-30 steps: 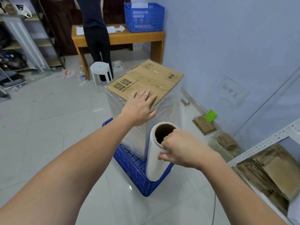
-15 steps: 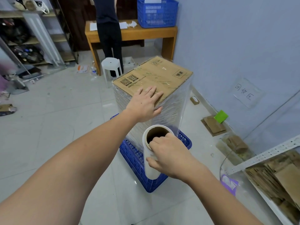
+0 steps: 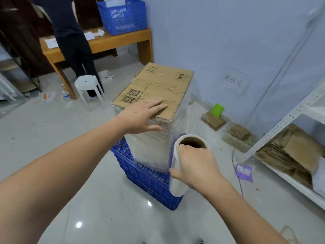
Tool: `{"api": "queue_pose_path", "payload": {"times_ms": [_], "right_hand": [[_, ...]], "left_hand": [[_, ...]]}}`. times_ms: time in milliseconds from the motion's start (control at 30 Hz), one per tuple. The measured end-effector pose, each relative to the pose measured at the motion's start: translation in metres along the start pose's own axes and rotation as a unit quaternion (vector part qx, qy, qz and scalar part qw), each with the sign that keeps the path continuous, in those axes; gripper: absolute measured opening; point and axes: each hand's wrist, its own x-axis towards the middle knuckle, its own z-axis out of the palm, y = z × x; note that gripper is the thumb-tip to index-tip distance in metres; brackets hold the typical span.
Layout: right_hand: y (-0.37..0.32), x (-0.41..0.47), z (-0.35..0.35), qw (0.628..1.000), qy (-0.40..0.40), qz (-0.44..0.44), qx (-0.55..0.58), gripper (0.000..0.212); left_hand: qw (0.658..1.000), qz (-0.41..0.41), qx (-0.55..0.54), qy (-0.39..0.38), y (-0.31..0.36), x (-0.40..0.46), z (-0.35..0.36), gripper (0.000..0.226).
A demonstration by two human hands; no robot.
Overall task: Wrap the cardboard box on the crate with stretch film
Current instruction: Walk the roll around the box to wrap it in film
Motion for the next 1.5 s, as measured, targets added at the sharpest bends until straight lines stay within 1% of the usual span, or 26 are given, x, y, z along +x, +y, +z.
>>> {"api": "queue_pose_path", "payload": {"times_ms": [67,133,233,300,400,533,667,833,900,1033,1133,1267,1367,1500], "right_hand": [[-0.007,0.004,0.004,0.998,0.026,0.053,-0.036,0.054],[-0.013,0.006,0.005,0.994,0.035,0.093,-0.043,0.066],[-0.027,0.002,-0.001,0.988,0.032,0.147,-0.022,0.08],[-0.036,0.003,-0.005,0.983,0.022,0.182,0.005,0.086],[-0.044,0.014,-0.001,0.977,0.016,0.214,-0.006,0.085],[-0.043,0.021,0.006,0.974,0.031,0.222,-0.04,0.061],[-0.05,0.01,0.004,0.986,0.019,0.159,-0.053,0.052],[-0.082,-0.001,0.001,0.997,-0.009,0.075,-0.008,0.048],[-0.094,0.0,-0.002,0.999,-0.022,0.029,0.0,0.046],[-0.122,0.009,0.001,0.994,-0.025,-0.095,-0.039,0.041],[-0.132,0.017,0.007,0.986,-0.013,-0.155,-0.068,0.041],[-0.127,0.023,0.008,0.984,0.002,-0.166,-0.07,0.042],[-0.127,0.025,0.013,0.981,0.001,-0.18,-0.069,0.039],[-0.132,0.028,0.024,0.975,0.003,-0.198,-0.097,0.04]], "left_hand": [[0.999,0.047,0.016,0.013,-0.017,0.002,-0.002,0.089],[0.996,0.084,0.023,0.02,-0.028,0.007,-0.004,0.085],[0.995,0.1,0.008,0.023,-0.032,0.01,0.0,0.081],[0.994,0.104,0.012,0.043,-0.029,0.011,0.006,0.081],[0.993,0.106,0.015,0.056,-0.031,0.011,0.011,0.082],[0.994,0.093,0.023,0.048,-0.034,0.011,0.013,0.087],[0.995,0.09,0.025,0.04,-0.031,0.012,0.012,0.086],[0.995,0.085,0.019,0.041,-0.029,0.011,0.013,0.085],[0.995,0.084,0.015,0.044,-0.03,0.01,0.013,0.084],[0.995,0.086,0.014,0.049,-0.031,0.008,0.012,0.085],[0.995,0.085,0.008,0.052,-0.032,0.007,0.012,0.085],[0.996,0.081,-0.007,0.047,-0.032,0.009,0.011,0.087],[0.996,0.075,-0.027,0.046,-0.033,0.011,0.01,0.087],[0.995,0.073,-0.052,0.048,-0.034,0.011,0.01,0.088]]}}
